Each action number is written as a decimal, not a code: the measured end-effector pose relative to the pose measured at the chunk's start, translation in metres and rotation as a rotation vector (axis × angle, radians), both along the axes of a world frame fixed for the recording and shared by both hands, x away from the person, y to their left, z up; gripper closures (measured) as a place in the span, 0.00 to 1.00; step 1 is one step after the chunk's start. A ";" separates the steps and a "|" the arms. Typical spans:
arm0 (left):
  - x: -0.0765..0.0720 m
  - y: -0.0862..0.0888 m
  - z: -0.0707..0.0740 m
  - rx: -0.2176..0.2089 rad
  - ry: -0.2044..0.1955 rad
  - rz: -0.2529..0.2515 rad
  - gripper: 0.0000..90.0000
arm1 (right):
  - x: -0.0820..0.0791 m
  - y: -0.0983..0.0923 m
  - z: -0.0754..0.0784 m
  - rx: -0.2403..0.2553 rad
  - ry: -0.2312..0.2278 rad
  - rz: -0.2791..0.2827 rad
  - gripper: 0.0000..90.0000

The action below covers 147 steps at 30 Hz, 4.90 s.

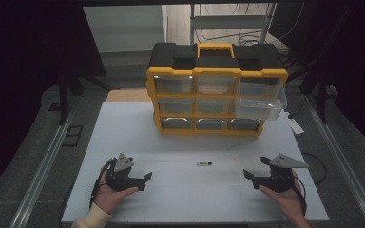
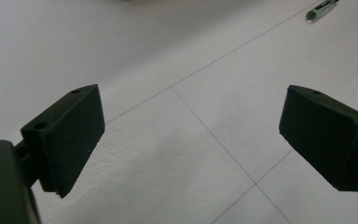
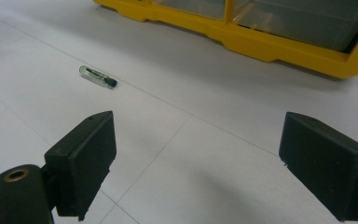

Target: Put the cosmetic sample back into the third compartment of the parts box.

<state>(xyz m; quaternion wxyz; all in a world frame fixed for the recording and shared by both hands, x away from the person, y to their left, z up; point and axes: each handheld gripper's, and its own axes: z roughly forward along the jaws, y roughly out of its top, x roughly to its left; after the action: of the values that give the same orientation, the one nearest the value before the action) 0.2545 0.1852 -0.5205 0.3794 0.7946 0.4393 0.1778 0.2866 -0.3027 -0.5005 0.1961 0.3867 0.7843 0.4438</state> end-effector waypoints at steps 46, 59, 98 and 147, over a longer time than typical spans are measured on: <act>0.000 0.006 0.001 -0.004 -0.001 0.003 0.09 | 0.008 0.013 0.005 -0.013 0.028 0.077 0.15; 0.001 0.001 0.001 -0.001 -0.002 -0.012 0.09 | 0.011 0.028 0.026 -0.025 -0.012 0.118 0.15; 0.002 -0.002 0.000 0.004 0.000 -0.034 0.09 | 0.042 0.091 0.046 -0.091 0.025 0.289 0.15; 0.001 -0.003 0.001 0.008 0.005 -0.050 0.09 | 0.082 0.145 0.015 -0.202 0.140 0.443 0.18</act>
<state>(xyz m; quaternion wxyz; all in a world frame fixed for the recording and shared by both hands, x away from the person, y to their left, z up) 0.2558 0.1820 -0.5198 0.3796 0.8073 0.4194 0.1678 0.3683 -0.1572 -0.4852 0.0770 0.2138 0.9018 0.3675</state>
